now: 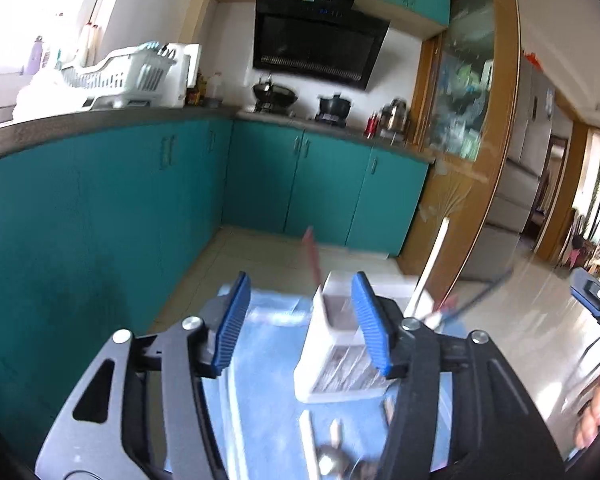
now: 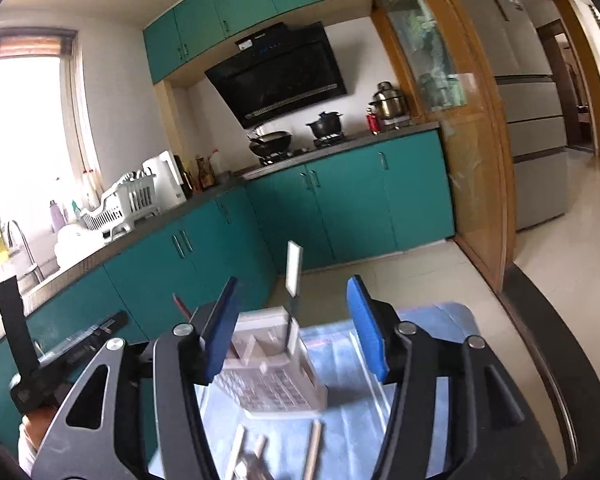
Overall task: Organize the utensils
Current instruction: 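Open both tools to drop the chopsticks into the holder, then move both tools back toward the spoons and remaining chopsticks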
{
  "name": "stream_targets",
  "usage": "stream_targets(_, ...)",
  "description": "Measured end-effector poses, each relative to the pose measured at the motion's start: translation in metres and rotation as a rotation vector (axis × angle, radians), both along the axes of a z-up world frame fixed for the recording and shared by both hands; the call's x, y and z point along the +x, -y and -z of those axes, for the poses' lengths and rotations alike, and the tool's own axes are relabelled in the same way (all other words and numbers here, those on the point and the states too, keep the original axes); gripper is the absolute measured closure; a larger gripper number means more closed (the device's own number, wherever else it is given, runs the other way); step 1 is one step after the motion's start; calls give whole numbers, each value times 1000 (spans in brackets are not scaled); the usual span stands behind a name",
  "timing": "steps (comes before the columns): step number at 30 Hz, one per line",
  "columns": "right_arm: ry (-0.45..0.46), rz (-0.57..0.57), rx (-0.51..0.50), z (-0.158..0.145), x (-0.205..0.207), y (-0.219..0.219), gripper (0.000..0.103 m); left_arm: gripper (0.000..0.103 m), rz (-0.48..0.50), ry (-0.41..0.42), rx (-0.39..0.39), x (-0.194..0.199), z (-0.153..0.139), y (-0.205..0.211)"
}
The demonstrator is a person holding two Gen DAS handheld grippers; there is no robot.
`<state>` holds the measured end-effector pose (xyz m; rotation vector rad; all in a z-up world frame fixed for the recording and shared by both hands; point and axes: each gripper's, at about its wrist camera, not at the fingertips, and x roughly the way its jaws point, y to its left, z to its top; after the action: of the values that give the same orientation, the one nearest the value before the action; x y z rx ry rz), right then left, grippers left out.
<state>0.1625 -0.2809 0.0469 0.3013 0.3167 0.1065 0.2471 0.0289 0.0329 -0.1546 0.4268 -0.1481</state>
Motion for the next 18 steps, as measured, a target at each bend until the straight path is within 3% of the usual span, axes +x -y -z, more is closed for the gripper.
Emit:
stream_targets(4, -202, -24, -119, 73, -15, -17, 48, 50, 31, -154, 41, -20, 58, -3)
stream_targets(8, -460, -110, -197, 160, -7, -55, 56, 52, 132, -394, 82, -29, 131, 9)
stream_targets(11, -552, -144, -197, 187, 0, -73, 61, 53, 186, -493, 97, -35, 161, 21)
stream_targets(18, -593, -169, -226, 196, 6, -89, 61, 54, 246, -524, 150, -44, 178, 40)
